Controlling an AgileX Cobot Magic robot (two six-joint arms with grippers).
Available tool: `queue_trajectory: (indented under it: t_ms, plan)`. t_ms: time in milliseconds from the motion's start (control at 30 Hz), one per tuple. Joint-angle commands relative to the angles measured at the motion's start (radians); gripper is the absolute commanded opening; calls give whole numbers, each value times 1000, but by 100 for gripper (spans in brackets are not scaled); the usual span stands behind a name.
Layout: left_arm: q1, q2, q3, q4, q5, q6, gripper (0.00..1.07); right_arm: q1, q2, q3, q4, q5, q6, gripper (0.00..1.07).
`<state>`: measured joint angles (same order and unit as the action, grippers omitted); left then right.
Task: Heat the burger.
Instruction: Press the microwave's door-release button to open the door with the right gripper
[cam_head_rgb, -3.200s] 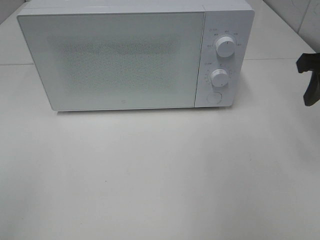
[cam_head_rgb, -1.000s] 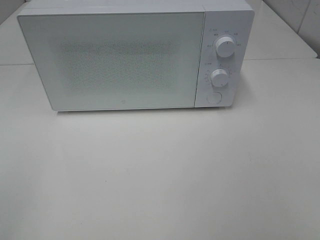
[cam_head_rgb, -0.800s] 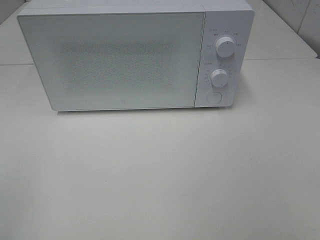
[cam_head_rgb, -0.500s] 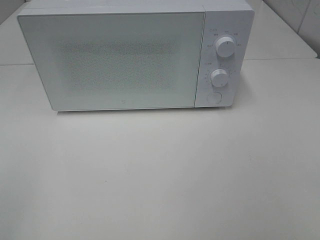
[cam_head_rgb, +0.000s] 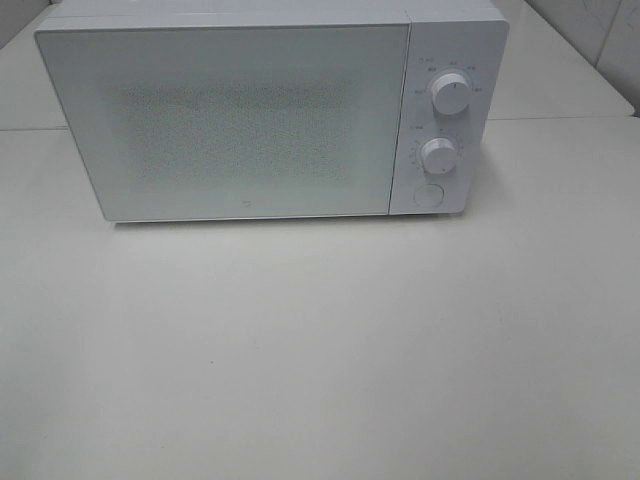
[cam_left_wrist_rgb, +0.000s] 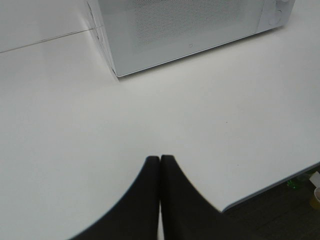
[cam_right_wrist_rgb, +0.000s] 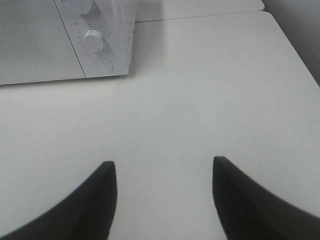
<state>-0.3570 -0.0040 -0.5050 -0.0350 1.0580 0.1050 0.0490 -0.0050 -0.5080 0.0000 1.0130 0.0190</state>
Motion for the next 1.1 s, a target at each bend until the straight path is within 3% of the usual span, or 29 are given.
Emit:
queue_trajectory:
  t_ms: [33,567,767,1033,1100]
  plan:
    - [6,-22,2,-5,-16,-1,0,-3,30,-20,7,-47,-10,56]
    - [6,-22,2,-5,-16,-1,0,-3,364,-26,21,-365,-66,55]
    - [6,-22,2,-5,-16,-1,0,-3,483,-26,21,-481,-78,46]
    - [6,-22,2,-5,-16,-1,0,-3,699,-26,21,-660,-74,23]
    - [6,-22,2,-5,-16,-1,0,-3,721,-26,21,-681,-74,21]
